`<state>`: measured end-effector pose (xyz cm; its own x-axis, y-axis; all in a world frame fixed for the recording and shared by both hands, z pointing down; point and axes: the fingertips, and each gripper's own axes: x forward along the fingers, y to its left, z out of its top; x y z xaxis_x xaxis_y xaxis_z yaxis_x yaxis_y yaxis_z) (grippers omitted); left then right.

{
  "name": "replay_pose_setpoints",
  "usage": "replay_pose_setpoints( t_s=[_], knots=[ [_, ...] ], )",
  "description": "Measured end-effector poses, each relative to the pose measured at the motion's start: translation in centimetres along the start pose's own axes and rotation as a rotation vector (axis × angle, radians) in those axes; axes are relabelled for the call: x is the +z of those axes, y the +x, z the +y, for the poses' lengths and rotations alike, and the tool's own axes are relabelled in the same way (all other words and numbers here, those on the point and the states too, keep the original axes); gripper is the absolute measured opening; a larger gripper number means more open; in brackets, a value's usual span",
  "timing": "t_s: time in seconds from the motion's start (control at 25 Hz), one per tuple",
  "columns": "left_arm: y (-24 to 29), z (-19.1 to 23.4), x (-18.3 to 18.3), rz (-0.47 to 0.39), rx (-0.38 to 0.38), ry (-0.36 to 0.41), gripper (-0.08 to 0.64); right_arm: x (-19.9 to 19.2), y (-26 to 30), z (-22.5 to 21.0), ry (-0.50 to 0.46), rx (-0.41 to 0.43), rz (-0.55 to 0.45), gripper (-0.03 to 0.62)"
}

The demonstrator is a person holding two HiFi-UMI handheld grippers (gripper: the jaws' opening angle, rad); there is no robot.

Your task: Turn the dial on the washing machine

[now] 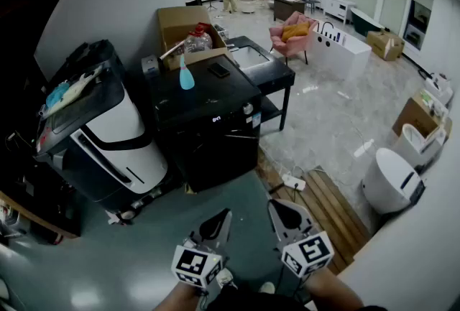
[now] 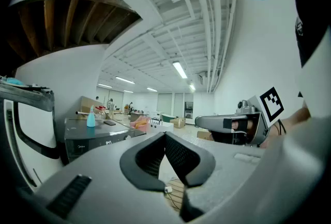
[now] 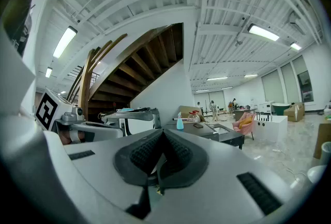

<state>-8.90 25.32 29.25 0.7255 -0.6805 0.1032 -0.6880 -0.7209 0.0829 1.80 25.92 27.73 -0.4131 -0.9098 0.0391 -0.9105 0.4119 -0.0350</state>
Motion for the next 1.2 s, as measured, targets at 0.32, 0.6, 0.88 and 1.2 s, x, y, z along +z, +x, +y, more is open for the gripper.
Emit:
replay_pose_setpoints(
  t_s=[0.32,0.6,0.88,1.2],
  knots=[
    [0.3,-0.1,-0.1,0.003,0.003,-0.005,0.005,-0.4,-0.1,-0.5,0.005,-0.004,0.013,-0.003],
    [0.3,0.3,-0.1,-0.010,0.008,-0.003,0.005,-0.4,0.3,-0.2,0.018,0.011,-0.006,0.000],
    [-0.3,2.7,-0.8,0.006,0.015,-0.006,0.005,-0.7,2.5,0.4,0.019,0.007,-0.012,0.002],
    [-0.5,7.6,0.0,-0.008,0.028,-0.021,0.005,-1.5,7.2,1.3,0.042,0.014,-0.005,0.019]
  ],
)
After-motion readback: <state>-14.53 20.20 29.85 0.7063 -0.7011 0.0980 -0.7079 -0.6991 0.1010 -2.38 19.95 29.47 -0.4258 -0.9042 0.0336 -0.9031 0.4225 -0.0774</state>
